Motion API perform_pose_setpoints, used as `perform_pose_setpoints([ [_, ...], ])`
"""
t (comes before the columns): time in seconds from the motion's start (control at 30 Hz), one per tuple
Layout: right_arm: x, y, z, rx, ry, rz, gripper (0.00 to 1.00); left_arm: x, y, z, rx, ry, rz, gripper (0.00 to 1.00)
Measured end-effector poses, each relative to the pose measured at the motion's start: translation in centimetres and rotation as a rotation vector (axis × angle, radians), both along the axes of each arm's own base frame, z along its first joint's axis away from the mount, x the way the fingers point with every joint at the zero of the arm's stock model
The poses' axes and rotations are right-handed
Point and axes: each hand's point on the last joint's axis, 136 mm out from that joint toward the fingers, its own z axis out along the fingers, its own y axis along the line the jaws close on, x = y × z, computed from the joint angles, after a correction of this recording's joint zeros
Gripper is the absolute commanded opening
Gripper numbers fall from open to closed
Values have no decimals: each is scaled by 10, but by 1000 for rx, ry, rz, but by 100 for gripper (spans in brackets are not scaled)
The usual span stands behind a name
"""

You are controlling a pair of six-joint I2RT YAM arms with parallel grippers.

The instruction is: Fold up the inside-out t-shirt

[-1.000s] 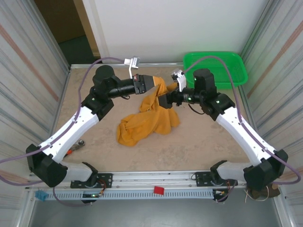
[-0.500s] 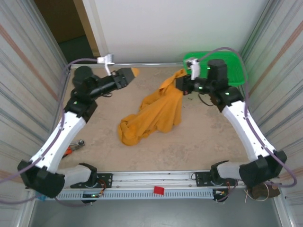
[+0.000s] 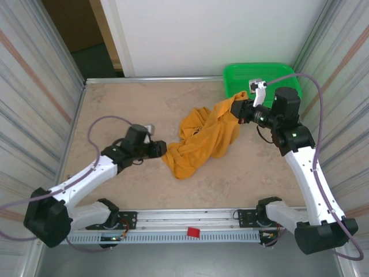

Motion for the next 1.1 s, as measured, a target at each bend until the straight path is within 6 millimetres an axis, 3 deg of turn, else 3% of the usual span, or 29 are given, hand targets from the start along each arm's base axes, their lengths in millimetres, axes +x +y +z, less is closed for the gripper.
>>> perform_pose_setpoints([
  [0.27, 6, -11, -8, -7, 21, -48, 0, -5, -14, -59, 171, 57, -6, 47],
  [0.4, 7, -12, -8, -7, 21, -51, 0, -3, -18, -78, 211, 80, -10, 46],
  [0.83, 9, -16, -8, -4, 23, -63, 0, 8, -44, -86, 208, 47, -40, 49],
  [0.97, 9, -16, -8, -4, 20, -64, 0, 12, -49, -90, 229, 52, -39, 37],
  [1.1, 10, -17, -7, -3, 18, -68, 0, 13, -44, -94, 262, 56, -17, 16],
])
